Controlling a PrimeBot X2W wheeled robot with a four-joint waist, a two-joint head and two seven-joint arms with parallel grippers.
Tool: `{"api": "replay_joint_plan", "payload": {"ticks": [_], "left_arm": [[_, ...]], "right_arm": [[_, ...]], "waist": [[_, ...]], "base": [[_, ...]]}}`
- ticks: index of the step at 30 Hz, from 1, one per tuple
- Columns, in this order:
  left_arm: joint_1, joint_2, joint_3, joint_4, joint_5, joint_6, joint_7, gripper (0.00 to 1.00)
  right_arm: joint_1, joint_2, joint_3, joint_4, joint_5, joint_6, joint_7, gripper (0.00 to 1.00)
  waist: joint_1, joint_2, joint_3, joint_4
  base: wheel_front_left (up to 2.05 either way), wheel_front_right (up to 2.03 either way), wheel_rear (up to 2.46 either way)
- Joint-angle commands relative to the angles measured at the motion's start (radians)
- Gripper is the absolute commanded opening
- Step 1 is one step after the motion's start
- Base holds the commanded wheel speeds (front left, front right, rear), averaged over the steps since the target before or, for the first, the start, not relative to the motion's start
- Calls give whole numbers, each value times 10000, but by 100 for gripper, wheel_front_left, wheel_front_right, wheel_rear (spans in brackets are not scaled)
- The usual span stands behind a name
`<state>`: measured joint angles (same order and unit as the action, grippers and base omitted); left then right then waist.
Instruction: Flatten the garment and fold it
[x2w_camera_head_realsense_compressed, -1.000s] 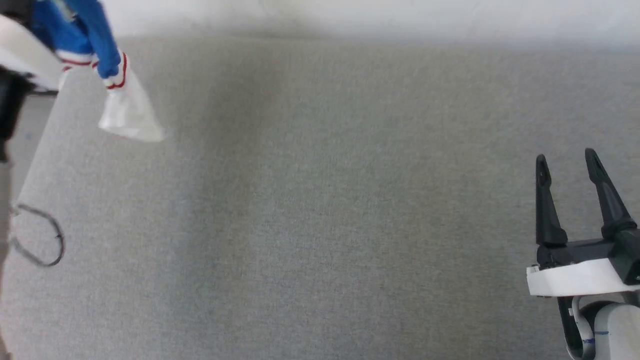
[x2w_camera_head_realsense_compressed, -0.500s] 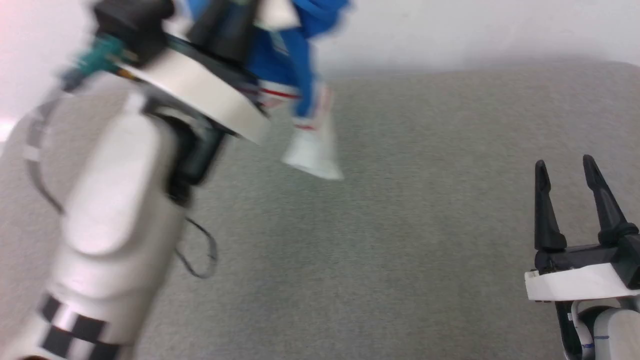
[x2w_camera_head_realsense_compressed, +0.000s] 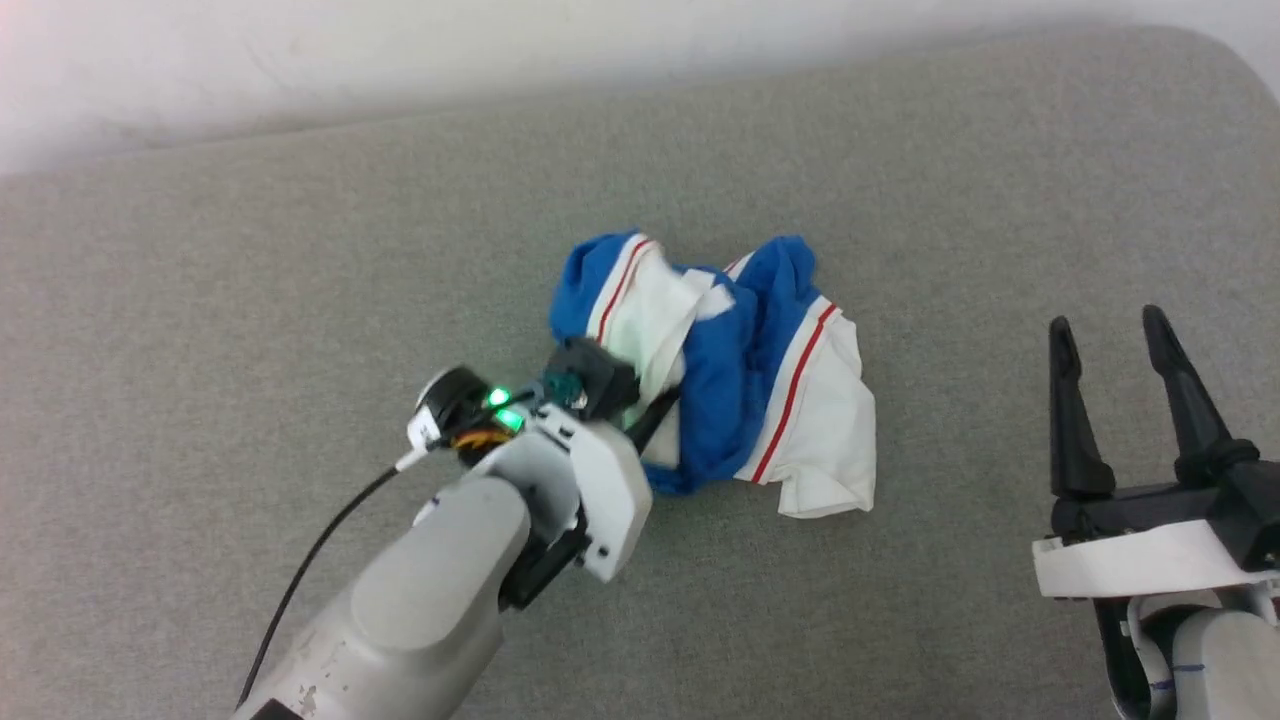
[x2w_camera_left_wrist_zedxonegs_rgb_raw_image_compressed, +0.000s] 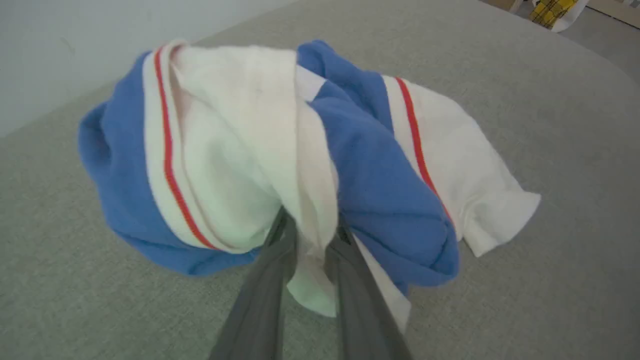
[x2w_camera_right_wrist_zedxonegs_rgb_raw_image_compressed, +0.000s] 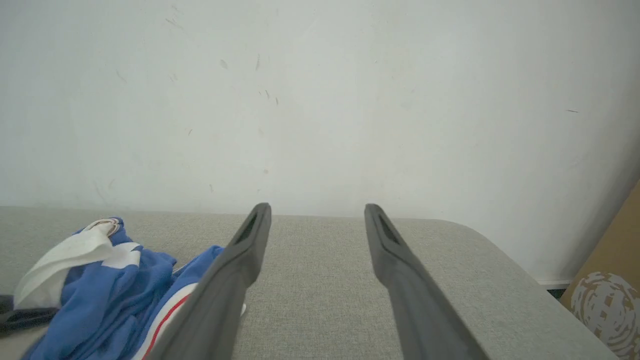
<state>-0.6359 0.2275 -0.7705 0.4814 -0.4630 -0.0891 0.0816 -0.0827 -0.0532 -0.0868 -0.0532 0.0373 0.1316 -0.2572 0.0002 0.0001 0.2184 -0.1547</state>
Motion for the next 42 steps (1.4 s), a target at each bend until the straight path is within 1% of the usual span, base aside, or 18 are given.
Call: {"api": "replay_joint_plan", "payload": {"ticks": [1, 4, 7, 11, 13, 16, 19, 20, 24, 27, 30, 33, 35, 36, 37, 38, 39, 42], "left_arm": [[60, 34, -149, 482, 165, -85, 25, 100], [1, -138, -109, 1274, 211, 71, -408, 100], [-102, -339, 66, 1688, 107, 134, -1050, 100], [-202, -450, 540, 1697, -131, 332, -2138, 100], [-131, -407, 863, 1494, -332, 473, -2602, 100], [160, -154, 1435, 922, -608, 798, -3055, 100], [694, 346, 1949, 119, -711, 1131, -3277, 100], [694, 346, 1949, 119, -711, 1131, -3277, 100], [1748, 1012, 2587, -1278, -642, 1631, -3401, 100], [2716, 1300, 2995, -2644, -323, 1985, -3425, 100], [3851, 1281, 3419, -4018, 208, 2396, -3429, 100], [4949, 1020, 3690, -4970, 727, 2677, -3431, 100], [5526, 921, 3747, -5316, 1279, 2834, -3431, 100], [5759, 962, 3681, -5379, 1685, 2906, -3431, 100], [5994, 911, 3649, -5384, 1898, 2973, -3432, 100], [6209, 740, 3718, -5424, 1907, 3040, -3432, 100], [6382, 594, 3800, -5490, 1909, 3049, -3432, 100], [6730, 389, 3975, -5645, 2083, 2931, -3432, 100]], "right_arm": [[-163, 29, 80, 32, 102, -9, -46, 100], [-216, 29, 144, 103, 103, -9, -46, 100], [-162, 29, 120, 173, 17, -9, -46, 100], [-10, 29, 6, 279, -157, -9, -46, 100], [120, 29, -62, 308, -229, -9, -46, 100], [383, 29, -196, 349, -298, -9, -46, 100], [633, 29, -273, 365, -366, -9, -46, 100], [633, 29, -273, 365, -366, -9, -46, 100], [903, 30, -316, 351, -429, -9, -46, 100], [1082, 30, -356, 302, -442, -9, -46, 100], [1236, 30, -369, 254, -435, -9, -46, 100], [1366, 30, -362, 217, -393, -9, -46, 100], [1439, 30, -361, 222, -340, -9, -46, 100], [1470, 30, -356, 227, -311, -9, -46, 100], [1493, 30, -344, 231, -290, -9, -46, 100], [1514, 30, -331, 237, -270, -9, -46, 100], [1529, 30, -313, 241, -250, -9, -46, 100], [1564, 30, -247, 243, -216, -9, -46, 100]], "waist": [[-2, -1, 256, -32], [-2, -1, 262, 141], [-2, -1, 98, 430], [-2, -1, -411, 901], [-2, -1, -705, 1134], [-2, -1, -1168, 1504], [-2, -1, -1514, 1824], [-2, -1, -1514, 1824], [-2, -1, -1809, 2117], [-2, -1, -1937, 2276], [-2, -1, -2045, 2364], [-2, -1, -2108, 2407], [-2, -1, -2149, 2418], [-2, -1, -2167, 2415], [-2, -1, -2178, 2407], [-2, -1, -2190, 2402], [-2, -1, -2196, 2392], [-2, -1, -2189, 2354]], "base": [[0, 0, 0], [0, 0, 0], [0, 0, 0], [0, 0, 0], [0, 0, 0], [0, 0, 0], [0, 0, 0], [0, 0, 0], [0, 0, 0], [0, 0, 0], [0, 0, 0], [0, 0, 0], [0, 0, 0], [0, 0, 0], [0, 0, 0], [0, 0, 0], [0, 0, 0], [0, 0, 0]]}}
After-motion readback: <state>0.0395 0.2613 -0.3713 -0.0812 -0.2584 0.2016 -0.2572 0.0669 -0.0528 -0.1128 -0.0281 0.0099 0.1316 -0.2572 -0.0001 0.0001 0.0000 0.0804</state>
